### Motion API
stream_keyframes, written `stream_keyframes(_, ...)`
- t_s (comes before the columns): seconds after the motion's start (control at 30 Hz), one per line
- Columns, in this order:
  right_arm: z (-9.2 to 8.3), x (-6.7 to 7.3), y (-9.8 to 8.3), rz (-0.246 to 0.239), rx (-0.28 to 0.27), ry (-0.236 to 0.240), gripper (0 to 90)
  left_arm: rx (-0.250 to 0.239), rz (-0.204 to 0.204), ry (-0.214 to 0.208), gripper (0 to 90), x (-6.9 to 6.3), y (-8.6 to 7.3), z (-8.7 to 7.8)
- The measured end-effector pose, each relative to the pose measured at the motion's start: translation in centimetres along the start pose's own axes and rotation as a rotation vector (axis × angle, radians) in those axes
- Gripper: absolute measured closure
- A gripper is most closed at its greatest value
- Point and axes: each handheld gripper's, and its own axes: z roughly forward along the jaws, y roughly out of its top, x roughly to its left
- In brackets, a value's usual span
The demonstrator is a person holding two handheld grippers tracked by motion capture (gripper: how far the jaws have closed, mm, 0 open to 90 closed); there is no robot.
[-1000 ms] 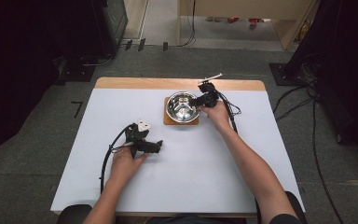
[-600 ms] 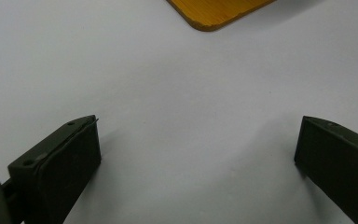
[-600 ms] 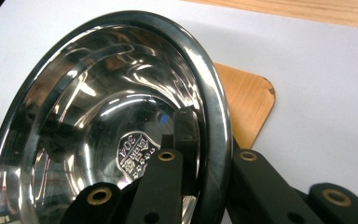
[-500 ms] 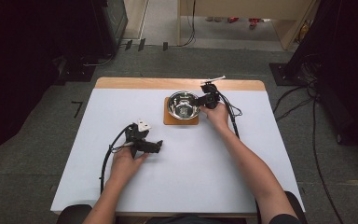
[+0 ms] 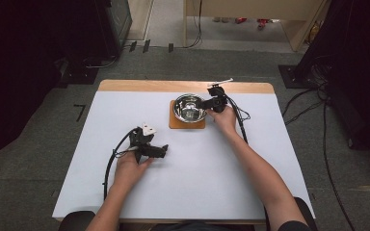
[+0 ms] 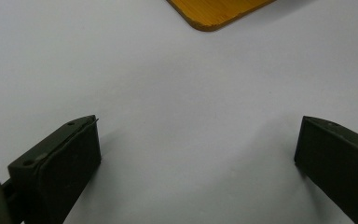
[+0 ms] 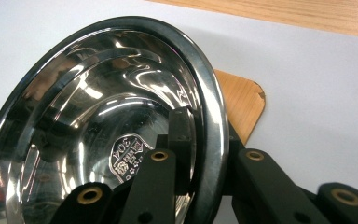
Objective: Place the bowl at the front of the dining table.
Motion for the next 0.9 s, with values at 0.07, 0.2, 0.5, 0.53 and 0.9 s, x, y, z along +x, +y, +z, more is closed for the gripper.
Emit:
stream_keyframes(0.07, 0.0, -0.1, 0.0, 0.003, -0.001, 0.001, 80.1, 0.0, 0.0, 0.0, 0.1, 0.0, 0.0, 0.0)
stream_keyframes(0.2, 0.0, -0.2, 0.0, 0.003, -0.003, 0.001, 76.5, 0.0, 0.0, 0.0, 0.1, 0.0, 0.0, 0.0)
stream_keyframes(0.5, -0.1, -0.2, 0.0, -0.013, 0.001, 0.019, 63.5, 0.0, 0.0, 0.0, 0.1, 0.0, 0.0, 0.0)
stream_keyframes(0.53, -0.2, -0.2, 0.1, -0.015, -0.001, 0.019, 62.4, 0.0, 0.0, 0.0, 0.1, 0.0, 0.0, 0.0)
stream_keyframes(0.9, -1.3, -0.6, 0.3, -0.014, -0.027, 0.035, 45.4, 0.002, 0.002, 0.0, 0.1, 0.0, 0.0, 0.0)
